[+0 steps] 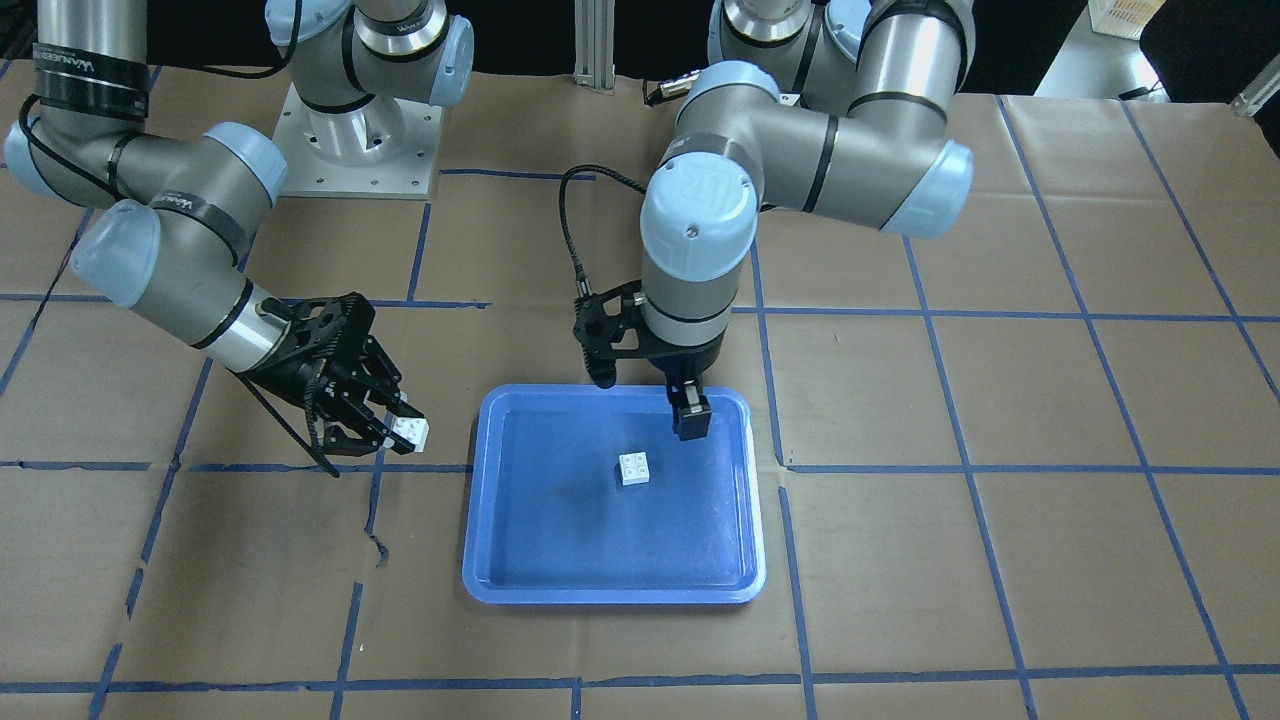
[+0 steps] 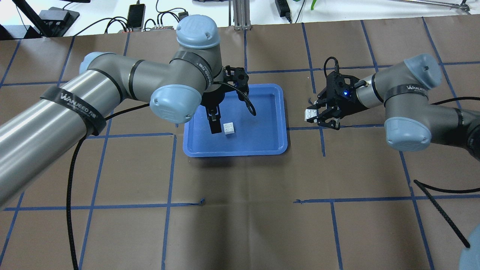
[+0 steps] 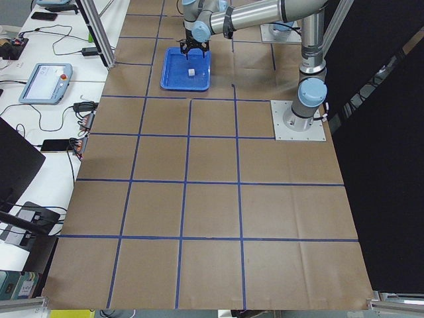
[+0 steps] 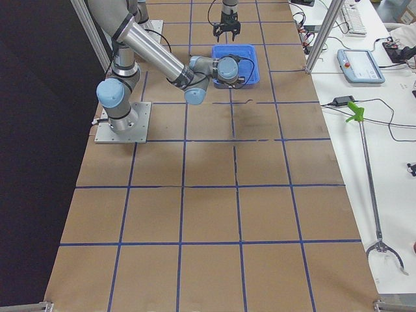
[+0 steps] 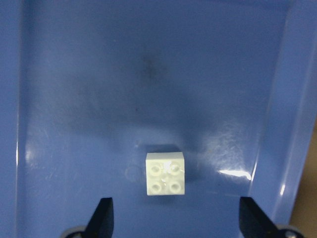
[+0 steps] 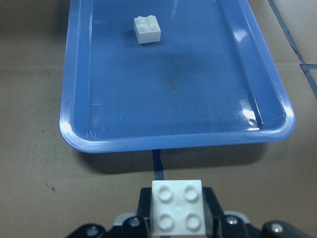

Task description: Assemble white blocks and place on blue tray

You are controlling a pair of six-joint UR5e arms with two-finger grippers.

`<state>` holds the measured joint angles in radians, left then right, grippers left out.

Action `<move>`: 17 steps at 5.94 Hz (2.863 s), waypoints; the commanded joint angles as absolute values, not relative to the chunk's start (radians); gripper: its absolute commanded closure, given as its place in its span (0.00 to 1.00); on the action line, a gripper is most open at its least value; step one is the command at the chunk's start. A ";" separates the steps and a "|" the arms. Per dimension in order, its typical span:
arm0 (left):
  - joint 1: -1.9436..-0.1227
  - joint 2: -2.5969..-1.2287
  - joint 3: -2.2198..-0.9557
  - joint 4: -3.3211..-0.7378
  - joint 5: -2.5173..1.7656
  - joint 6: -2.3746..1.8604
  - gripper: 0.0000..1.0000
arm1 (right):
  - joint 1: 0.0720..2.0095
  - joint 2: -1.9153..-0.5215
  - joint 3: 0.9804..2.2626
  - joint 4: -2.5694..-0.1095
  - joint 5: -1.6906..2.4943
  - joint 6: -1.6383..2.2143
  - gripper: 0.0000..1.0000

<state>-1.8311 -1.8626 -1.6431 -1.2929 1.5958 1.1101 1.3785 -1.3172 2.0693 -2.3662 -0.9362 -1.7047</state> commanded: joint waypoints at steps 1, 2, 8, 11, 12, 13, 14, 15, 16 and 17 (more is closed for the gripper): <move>-1.738 -1.707 -1.640 -1.483 1.601 1.068 0.08 | 1.493 -1.286 2.068 -2.470 -0.916 -1.622 0.67; -1.721 -1.648 -1.643 -1.514 1.605 0.970 0.08 | 1.552 -1.235 2.063 -2.594 -0.916 -1.497 0.67; -1.612 -1.557 -1.546 -1.622 1.572 -0.068 0.02 | 1.719 -1.031 1.949 -2.740 -0.945 -1.338 0.67; -1.618 -1.542 -1.532 -1.594 1.562 -0.127 0.01 | 1.741 -1.006 1.921 -2.755 -0.962 -1.249 0.67; -1.617 -1.545 -1.520 -1.583 1.548 -0.124 0.01 | 1.764 -0.991 1.913 -2.763 -0.980 -1.243 0.67; -1.617 -1.539 -1.531 -1.585 1.557 -0.118 0.01 | 1.772 -0.991 1.910 -2.764 -0.992 -1.229 0.67; -1.618 -1.531 -1.542 -1.585 1.559 -0.115 0.01 | 1.773 -0.991 1.911 -2.763 -0.994 -1.224 0.67; -1.618 -1.529 -1.539 -1.585 1.559 -0.114 0.01 | 1.775 -0.992 1.911 -2.763 -0.994 -1.210 0.67; -1.618 -1.531 -1.537 -1.583 1.557 -0.114 0.01 | 1.784 -0.992 1.911 -2.764 -0.996 -1.207 0.67; -1.618 -1.531 -1.539 -1.583 1.559 -0.114 0.01 | 1.784 -0.991 1.913 -2.763 -0.996 -1.207 0.67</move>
